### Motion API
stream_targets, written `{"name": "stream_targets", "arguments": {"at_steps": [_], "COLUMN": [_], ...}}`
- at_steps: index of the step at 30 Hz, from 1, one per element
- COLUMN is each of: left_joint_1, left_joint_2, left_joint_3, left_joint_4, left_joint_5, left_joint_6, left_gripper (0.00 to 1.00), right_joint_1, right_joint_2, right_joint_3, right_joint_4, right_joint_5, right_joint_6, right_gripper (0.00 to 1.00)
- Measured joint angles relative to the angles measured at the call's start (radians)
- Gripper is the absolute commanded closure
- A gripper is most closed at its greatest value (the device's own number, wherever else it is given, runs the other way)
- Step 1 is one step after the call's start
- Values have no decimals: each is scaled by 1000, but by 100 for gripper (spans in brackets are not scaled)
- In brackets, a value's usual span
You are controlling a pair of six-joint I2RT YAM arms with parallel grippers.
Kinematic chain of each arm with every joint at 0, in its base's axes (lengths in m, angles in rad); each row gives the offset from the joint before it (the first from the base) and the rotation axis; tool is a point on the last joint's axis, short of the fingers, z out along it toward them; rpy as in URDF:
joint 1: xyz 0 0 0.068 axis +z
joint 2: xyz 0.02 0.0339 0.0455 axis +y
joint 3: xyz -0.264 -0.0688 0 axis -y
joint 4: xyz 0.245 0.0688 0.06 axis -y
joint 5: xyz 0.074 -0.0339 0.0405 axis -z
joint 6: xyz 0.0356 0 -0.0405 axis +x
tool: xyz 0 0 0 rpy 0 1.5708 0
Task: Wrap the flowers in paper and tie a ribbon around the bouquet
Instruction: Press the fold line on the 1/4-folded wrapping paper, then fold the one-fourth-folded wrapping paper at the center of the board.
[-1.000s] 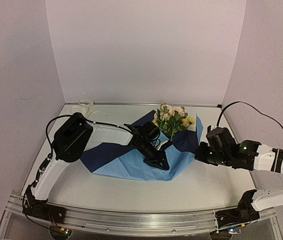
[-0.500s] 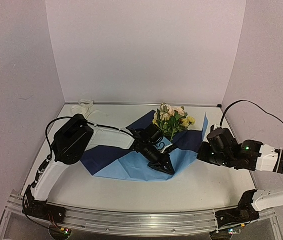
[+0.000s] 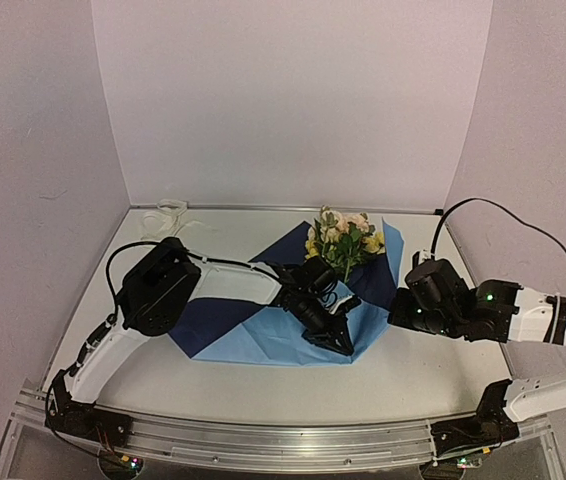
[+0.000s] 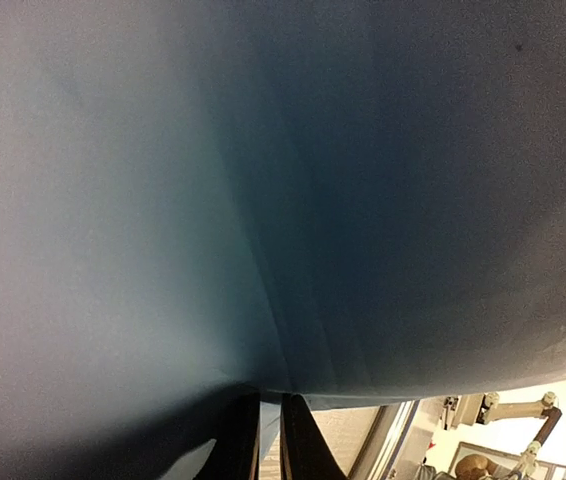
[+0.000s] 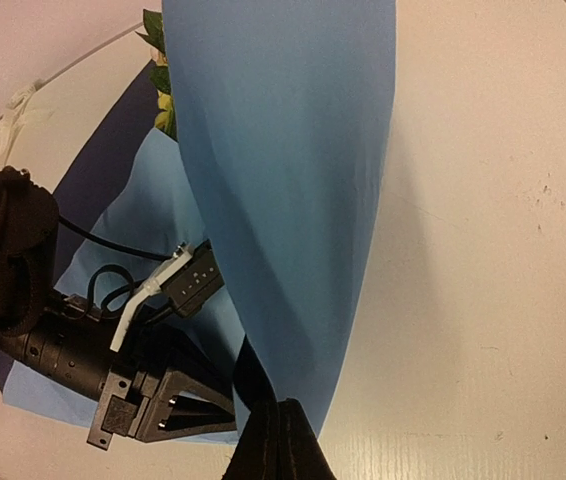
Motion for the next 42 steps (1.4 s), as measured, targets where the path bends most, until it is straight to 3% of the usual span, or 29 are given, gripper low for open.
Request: {"name": "stream_targets", "arguments": {"at_steps": [13,18,28,33,42], "left_joint_1": [5,60,222,200,202], "left_joint_2": [-62,-232,-720,-721,-629], "left_joint_3": [-49,-211,-763,-904,-894], "left_joint_4": [-26,-5,21,-5,36], "left_joint_5": [-51,-49,-109,-177,-252], "left_joint_6": [20,16,26,45,44], "left_gripper": [84,82,86,94,97], "right_joint_1": [0,0,0,0,6], "right_joint_2": [0,-1,-1,1,66], "right_joint_3": [0,0,0,5,74], "right_joint_4": [-9,-26,-56,-69,-83], "right_joint_5": [1,1,13,14,-5], "right_joint_6": [22,21,21,17,7], "right_gripper": [100,100,100,100,100]}}
